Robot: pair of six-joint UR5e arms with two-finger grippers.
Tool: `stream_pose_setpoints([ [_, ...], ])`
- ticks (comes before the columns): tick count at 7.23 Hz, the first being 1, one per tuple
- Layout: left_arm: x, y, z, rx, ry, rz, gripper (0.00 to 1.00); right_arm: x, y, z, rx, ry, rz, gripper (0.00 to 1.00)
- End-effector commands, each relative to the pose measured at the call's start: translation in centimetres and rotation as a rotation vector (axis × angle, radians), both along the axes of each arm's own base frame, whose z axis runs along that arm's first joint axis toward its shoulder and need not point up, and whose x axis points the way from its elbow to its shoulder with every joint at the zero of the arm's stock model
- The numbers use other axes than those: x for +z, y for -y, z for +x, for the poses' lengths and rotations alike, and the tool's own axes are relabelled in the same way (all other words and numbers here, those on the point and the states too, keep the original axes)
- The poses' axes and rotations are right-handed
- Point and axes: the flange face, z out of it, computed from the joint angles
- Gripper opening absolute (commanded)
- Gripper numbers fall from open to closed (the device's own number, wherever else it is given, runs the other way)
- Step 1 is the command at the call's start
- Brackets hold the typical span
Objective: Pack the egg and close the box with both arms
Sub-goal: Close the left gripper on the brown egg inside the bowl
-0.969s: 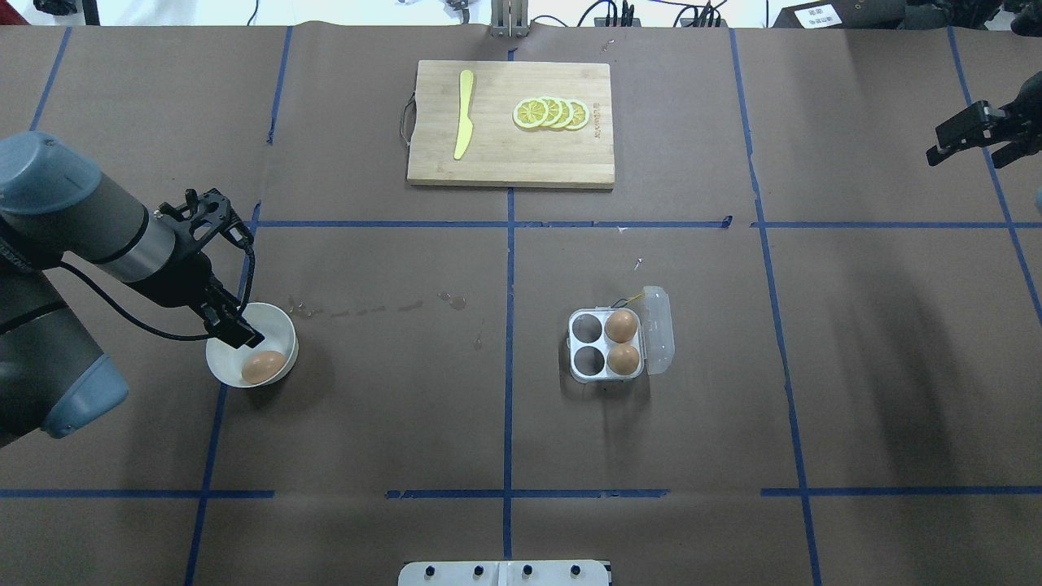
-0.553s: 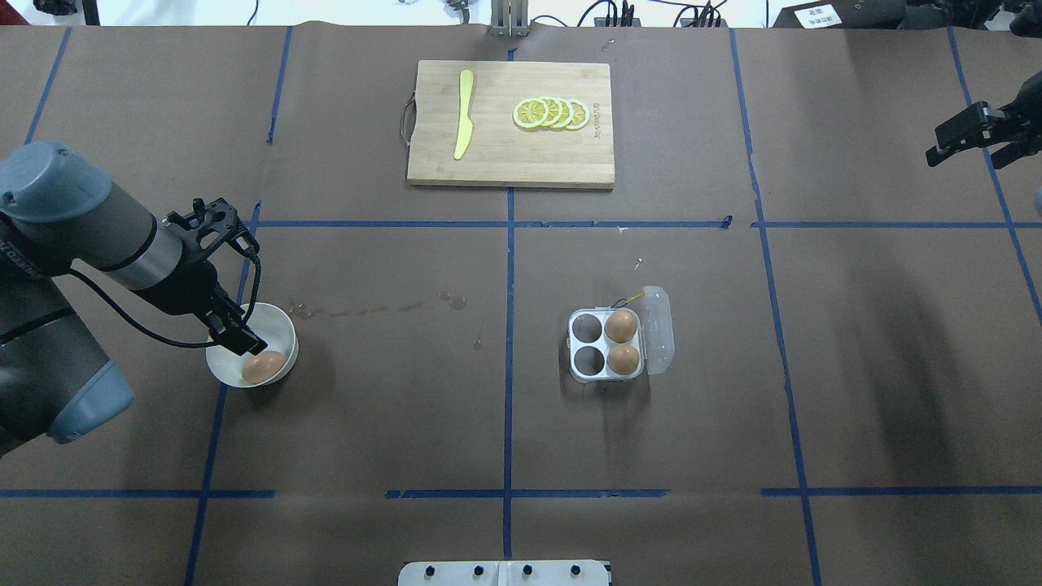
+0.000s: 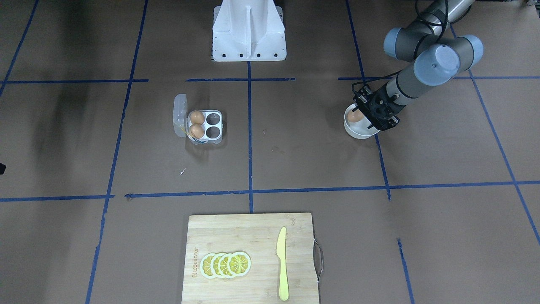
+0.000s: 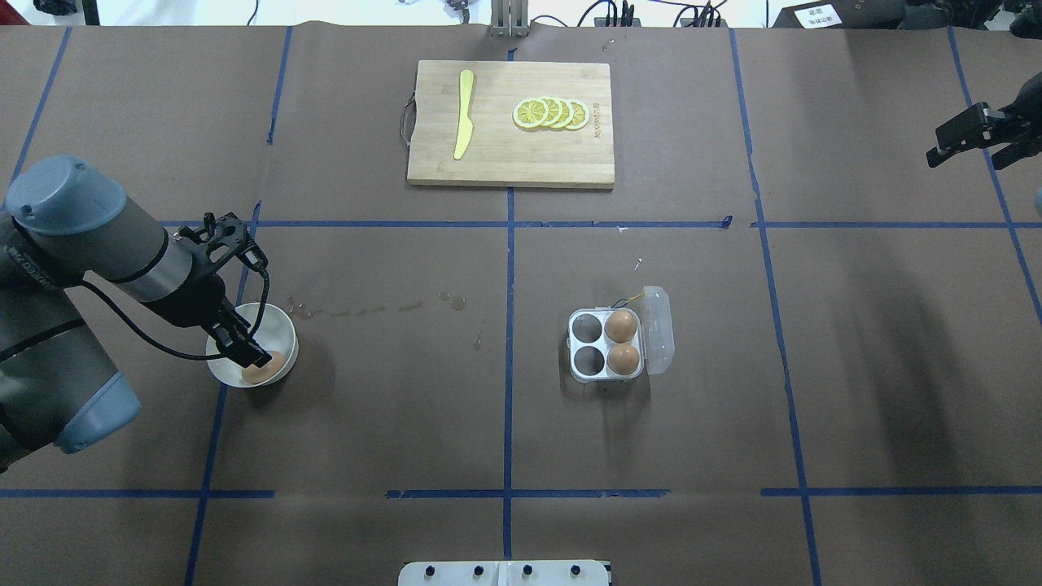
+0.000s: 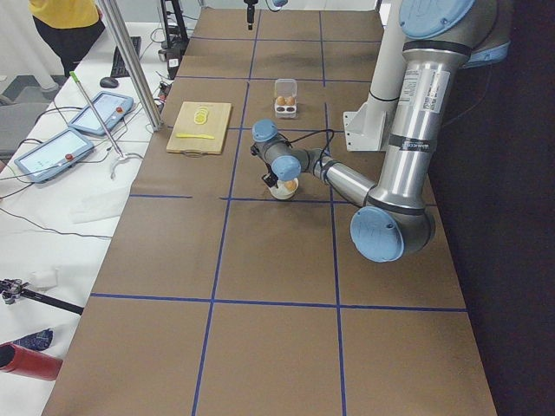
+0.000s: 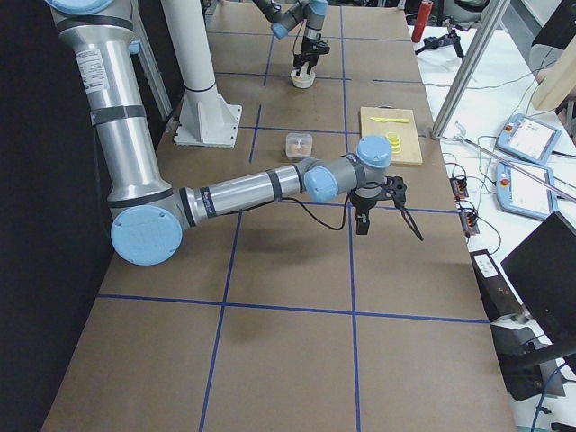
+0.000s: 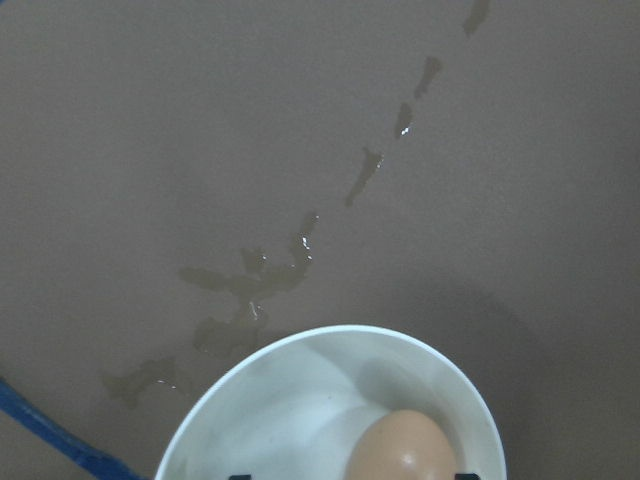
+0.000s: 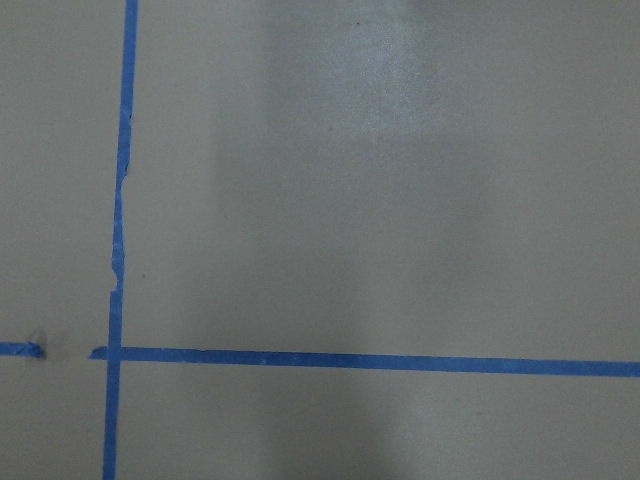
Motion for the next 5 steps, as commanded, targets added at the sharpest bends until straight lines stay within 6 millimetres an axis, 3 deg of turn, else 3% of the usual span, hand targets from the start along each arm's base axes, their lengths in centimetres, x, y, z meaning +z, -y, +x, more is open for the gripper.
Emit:
stream_pose_setpoints([
  [1, 0.47, -0.33, 0.71, 0.012, 0.007, -0.006, 0.71, 0.08, 0.01, -0.03, 0.000, 0.000, -0.002, 1.00],
  [5, 0.85, -0.31, 0.86, 0.014, 0.012, -0.011, 0.69, 0.16, 0.02, -0.03, 0.000, -0.001, -0.003, 1.00],
])
